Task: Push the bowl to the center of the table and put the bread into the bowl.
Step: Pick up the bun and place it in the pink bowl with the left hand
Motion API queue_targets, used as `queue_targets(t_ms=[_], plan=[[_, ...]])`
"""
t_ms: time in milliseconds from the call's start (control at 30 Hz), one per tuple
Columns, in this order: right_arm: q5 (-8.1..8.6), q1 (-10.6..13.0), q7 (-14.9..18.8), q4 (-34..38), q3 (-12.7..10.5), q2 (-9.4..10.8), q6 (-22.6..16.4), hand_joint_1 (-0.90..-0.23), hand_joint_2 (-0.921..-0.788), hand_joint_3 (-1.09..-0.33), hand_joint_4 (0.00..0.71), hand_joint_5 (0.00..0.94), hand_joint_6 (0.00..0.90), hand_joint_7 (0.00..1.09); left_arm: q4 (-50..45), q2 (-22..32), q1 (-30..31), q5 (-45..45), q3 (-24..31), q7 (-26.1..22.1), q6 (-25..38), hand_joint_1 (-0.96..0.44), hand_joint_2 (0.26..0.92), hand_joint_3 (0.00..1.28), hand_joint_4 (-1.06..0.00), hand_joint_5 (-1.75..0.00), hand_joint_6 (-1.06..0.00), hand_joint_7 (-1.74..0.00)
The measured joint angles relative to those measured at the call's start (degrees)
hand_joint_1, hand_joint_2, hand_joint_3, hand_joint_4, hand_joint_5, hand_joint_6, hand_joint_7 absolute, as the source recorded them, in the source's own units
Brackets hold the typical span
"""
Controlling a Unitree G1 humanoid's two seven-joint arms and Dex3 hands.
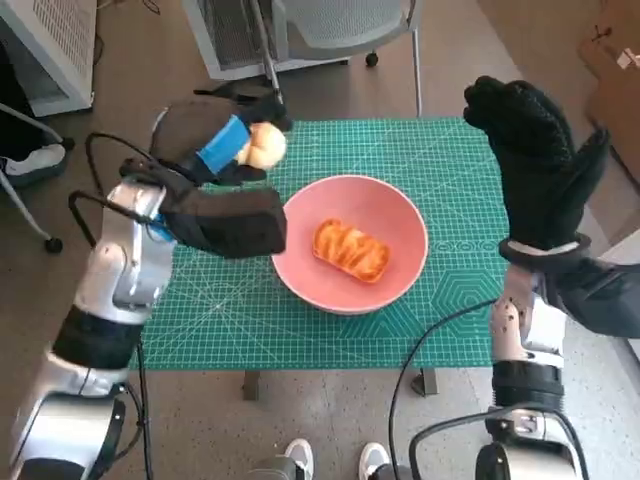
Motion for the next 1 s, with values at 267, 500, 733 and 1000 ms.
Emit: queue_targets(t_ms=[267,500,733,1000], plan=[[0.04,0.0,0.49,0.96,0.23,0.64,-0.05,-0.584,-0.921,-0.641,0.437,0.007,0.469,0.01,-8.38,-4.59,1.45,0.5,-2.92,-1.66,-2.31,0.0,0.92,0.01,-0.78,-1.02,-0.67,-1.16],[0.17,0.42,0.71,0.62,-0.01,0.71,-0.05,-0.584,-0.921,-0.643,0.441,0.006,0.466,0.01,-1.29,-7.49,0.85,0.54,-5.91,-2.05,-6.39,0.0,0.917,0.01,-0.8,-1.08,-0.66,-1.1],[0.01,1.33,0.64,-0.41,0.01,0.72,-0.05,-0.569,-0.921,-0.653,0.435,0.003,0.45,0.0,9.14,-9.97,0.46,0.39,-8.02,-2.56,-9.34,0.0,0.912,0.01,-0.82,-1.08,-0.68,-1.06],[0.18,2.31,0.25,-1.77,-0.24,0.59,1.17,-0.59,-0.921,-0.647,0.429,0.0,0.451,0.0,16.16,-10.88,-0.26,0.4,-8.08,-2.98,-9.34,0.0,0.919,0.01,-0.79,-1.1,-0.66,-1.08]])
